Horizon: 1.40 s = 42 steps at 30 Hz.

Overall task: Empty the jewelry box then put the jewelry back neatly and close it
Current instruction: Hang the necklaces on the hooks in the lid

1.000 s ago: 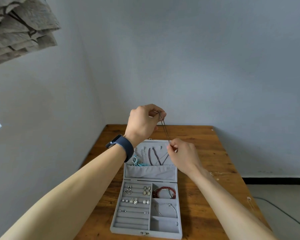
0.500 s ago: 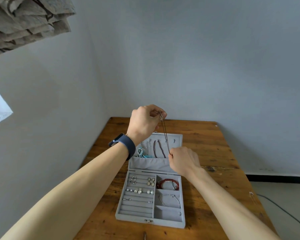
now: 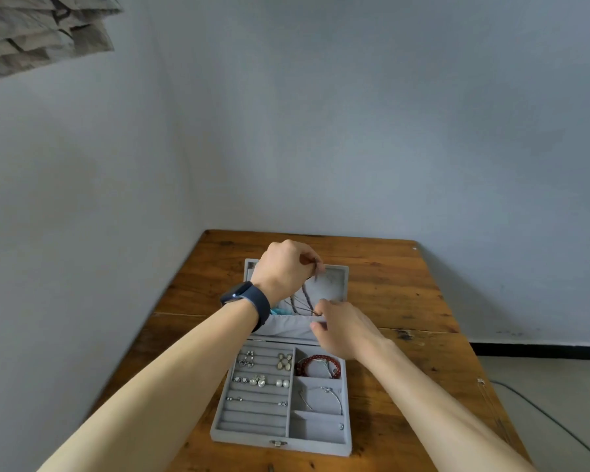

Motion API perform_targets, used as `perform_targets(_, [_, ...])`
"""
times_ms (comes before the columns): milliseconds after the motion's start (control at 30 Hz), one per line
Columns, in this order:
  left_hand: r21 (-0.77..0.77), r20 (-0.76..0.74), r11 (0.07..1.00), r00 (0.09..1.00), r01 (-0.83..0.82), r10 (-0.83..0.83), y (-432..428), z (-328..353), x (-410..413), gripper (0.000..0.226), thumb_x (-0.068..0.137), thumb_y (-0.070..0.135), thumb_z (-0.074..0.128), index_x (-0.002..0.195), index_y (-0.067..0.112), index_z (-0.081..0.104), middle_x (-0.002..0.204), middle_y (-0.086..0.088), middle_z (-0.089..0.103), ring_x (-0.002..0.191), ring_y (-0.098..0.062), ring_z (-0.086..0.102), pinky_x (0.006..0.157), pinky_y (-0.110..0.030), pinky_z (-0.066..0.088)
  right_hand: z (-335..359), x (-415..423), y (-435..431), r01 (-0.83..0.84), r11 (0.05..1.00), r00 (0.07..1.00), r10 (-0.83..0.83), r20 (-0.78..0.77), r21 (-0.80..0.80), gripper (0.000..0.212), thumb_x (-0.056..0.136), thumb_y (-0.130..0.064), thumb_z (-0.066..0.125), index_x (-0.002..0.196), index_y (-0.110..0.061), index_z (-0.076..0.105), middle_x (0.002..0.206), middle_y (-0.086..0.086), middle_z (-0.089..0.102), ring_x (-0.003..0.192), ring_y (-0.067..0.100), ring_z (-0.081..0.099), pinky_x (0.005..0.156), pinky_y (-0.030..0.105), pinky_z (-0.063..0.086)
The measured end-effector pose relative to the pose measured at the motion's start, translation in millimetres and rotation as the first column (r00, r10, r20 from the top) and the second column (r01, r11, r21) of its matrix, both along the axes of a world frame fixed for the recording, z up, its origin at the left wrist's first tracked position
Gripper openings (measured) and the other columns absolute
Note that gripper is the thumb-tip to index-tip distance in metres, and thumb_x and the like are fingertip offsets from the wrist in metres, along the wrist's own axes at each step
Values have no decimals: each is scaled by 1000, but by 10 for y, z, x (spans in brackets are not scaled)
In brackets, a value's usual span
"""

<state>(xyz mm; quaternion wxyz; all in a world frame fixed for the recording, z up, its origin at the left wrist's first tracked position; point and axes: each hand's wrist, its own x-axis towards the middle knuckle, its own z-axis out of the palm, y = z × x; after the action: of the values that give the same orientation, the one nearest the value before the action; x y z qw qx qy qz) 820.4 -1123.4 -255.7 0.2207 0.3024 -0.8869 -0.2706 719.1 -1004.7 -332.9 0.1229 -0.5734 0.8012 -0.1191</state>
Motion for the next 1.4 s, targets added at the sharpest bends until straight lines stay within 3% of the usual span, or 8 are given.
perform_targets(167, [61, 27, 998, 999, -26, 24, -34, -167, -8, 8, 85, 30, 77, 91, 32, 72, 88, 10, 69, 86, -10, 64, 79, -33, 59, 9, -120, 79, 211, 922, 942, -103, 320, -325, 31, 91, -32, 65, 121, -25, 60, 109, -14, 66, 101, 6, 64, 87, 28, 54])
perform_targets(267, [124, -1, 992, 999, -39, 39, -33, -214, -26, 13, 83, 32, 79, 91, 33, 69, 89, 10, 68, 85, -7, 64, 75, -26, 57, 63, -133, 4, 357, 857, 797, -72, 600, -371, 23, 85, -43, 70, 106, -34, 71, 97, -18, 72, 90, 3, 67, 83, 30, 57])
perform_targets(433, [218, -57, 975, 996, -48, 62, -71, -197, -20, 14, 82, 34, 80, 93, 26, 76, 87, 10, 71, 81, -2, 65, 66, -12, 50, 164, -104, -83, 420, 835, 691, -39, 722, -356, 13, 89, -33, 71, 100, -28, 76, 84, -11, 76, 69, 7, 71, 67, 23, 54])
perform_targets(567, [244, -31, 970, 999, -13, 21, -102, -180, 49, 17, 84, 34, 78, 96, 22, 78, 88, 10, 74, 84, -5, 68, 71, -15, 55, 123, -133, -119, 414, 834, 749, -85, 657, -364, 11, 92, -36, 67, 92, -30, 76, 80, -15, 74, 70, 2, 68, 67, 19, 49])
perform_targets(667, [-137, 98, 990, 993, -46, 60, -99, -218, 102, 19, 91, 43, 66, 99, 30, 77, 97, 13, 71, 93, -7, 61, 73, -25, 53, 42, -169, -156, 407, 803, 832, -129, 539, -436, 13, 92, -39, 65, 92, -31, 75, 86, -18, 72, 82, -2, 64, 74, 22, 49])
perform_targets(800, [-562, 149, 826, 987, 39, 55, -159, -301, 119, 21, 94, 41, 59, 99, 29, 76, 121, 6, 62, 109, -21, 50, 86, -35, 41, -33, -170, -192, 369, 717, 929, -275, 246, -592, 10, 86, -40, 71, 87, -31, 75, 104, -11, 60, 102, 13, 48, 81, 27, 35])
perform_targets(1000, [-405, 177, 913, 984, 40, 35, -168, -348, 48, 18, 94, 30, 58, 99, 20, 71, 126, 1, 61, 107, -24, 60, 97, -36, 42, -46, -236, -299, 229, 731, 959, -283, 21, -643, 6, 81, -31, 73, 83, -26, 75, 121, -7, 63, 118, 19, 53, 98, 43, 39])
perform_targets(1400, [-499, 115, 866, 990, -17, 86, -192, -443, 14, 10, 93, 33, 63, 98, 25, 66, 117, 3, 63, 100, -24, 59, 90, -38, 41, -33, -188, -347, 154, 707, 937, -327, -126, -690, 4, 76, -23, 76, 78, -21, 73, 105, -7, 67, 94, 23, 59, 76, 36, 39])
